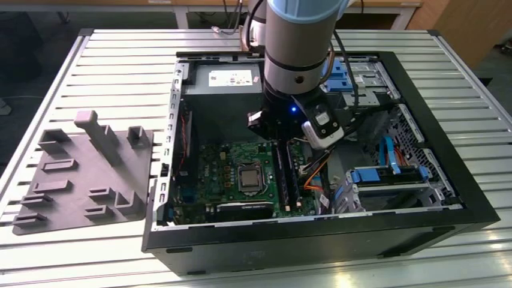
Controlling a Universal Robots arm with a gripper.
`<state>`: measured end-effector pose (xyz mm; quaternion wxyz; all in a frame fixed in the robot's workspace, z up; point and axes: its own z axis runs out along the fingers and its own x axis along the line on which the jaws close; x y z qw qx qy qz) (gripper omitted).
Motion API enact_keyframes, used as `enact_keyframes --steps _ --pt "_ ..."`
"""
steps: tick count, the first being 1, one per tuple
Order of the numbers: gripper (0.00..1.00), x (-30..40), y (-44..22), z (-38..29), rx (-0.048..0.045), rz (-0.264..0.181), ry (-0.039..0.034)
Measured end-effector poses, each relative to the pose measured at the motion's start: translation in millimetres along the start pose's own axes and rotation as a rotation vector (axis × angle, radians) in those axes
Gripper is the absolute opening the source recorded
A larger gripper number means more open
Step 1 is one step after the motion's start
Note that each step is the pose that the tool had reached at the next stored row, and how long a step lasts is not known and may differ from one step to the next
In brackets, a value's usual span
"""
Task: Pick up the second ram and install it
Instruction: 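Press down the second ram until it locks into place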
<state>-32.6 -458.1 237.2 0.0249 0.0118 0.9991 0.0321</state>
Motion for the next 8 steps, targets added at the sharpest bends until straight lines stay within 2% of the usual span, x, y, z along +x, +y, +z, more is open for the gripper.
enact_keyframes --steps 8 --pt "0.11 -0.1 -3.1 -0.2 0.0000 0.000 0.0000"
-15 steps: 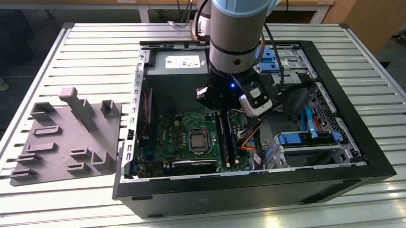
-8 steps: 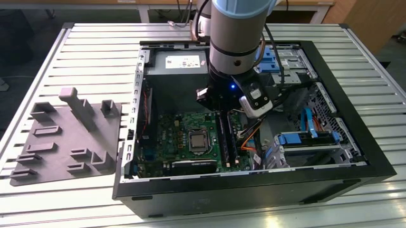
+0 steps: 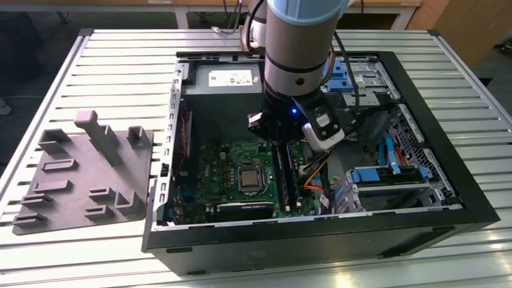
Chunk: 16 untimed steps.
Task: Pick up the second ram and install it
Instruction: 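Press down the second ram until it locks into place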
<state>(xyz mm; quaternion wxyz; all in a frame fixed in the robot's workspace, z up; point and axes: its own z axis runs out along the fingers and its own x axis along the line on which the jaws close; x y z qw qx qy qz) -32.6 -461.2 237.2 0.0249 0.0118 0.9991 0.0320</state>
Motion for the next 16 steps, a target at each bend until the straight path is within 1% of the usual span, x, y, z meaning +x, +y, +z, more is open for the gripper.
enact_keyframes --steps 16 --pt "0.11 -0.2 -5.9 -0.4 -0.0001 0.000 0.0000"
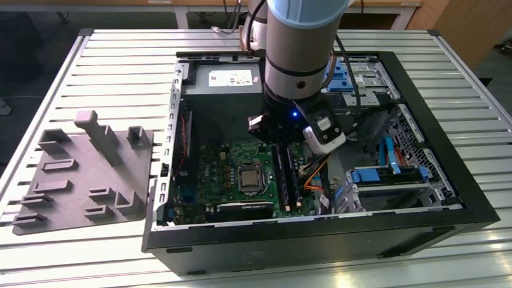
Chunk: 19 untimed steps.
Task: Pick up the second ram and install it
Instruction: 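Press down the second ram until it locks into place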
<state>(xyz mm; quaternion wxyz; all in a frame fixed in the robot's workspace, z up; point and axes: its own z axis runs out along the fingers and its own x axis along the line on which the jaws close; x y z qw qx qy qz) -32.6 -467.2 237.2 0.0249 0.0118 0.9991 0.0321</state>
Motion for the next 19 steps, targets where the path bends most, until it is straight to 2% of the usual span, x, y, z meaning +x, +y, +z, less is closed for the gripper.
enact_keyframes --steps 19 --pt "0.11 -0.2 -6.6 -0.5 0.0001 0.000 0.0000"
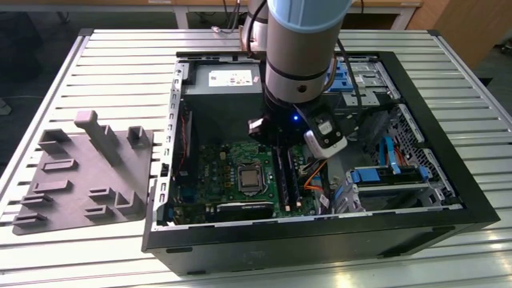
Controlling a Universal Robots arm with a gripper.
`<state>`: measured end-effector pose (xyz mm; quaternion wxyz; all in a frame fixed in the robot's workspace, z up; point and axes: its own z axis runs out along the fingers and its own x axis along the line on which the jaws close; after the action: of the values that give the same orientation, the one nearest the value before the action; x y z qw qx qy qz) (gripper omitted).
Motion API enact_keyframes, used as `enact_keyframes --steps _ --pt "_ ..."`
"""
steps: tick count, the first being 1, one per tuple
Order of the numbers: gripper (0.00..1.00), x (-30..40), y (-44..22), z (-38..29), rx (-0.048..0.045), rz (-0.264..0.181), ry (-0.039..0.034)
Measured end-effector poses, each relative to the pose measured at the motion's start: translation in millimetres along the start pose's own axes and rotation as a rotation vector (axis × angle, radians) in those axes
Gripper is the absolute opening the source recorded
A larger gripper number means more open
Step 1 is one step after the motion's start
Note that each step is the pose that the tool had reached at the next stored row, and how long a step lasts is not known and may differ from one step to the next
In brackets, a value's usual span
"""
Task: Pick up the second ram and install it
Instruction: 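Press down the second ram until it locks into place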
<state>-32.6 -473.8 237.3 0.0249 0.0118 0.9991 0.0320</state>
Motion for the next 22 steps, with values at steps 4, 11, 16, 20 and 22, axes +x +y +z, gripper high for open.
enact_keyframes --steps 4,11,16,20,22 --pt "0.11 0.0 -1.3 -0.1 0.0000 0.000 0.0000" --pt "0.11 -0.1 -4.1 -0.2 0.0000 0.000 0.0000" --pt "0.11 -0.1 -6.1 -0.4 0.0000 0.000 0.0000" --pt "0.11 -0.2 -7.6 -0.4 -0.0001 0.000 -0.0001" --pt "0.11 -0.2 -8.3 -0.5 -0.0001 0.000 -0.0001"
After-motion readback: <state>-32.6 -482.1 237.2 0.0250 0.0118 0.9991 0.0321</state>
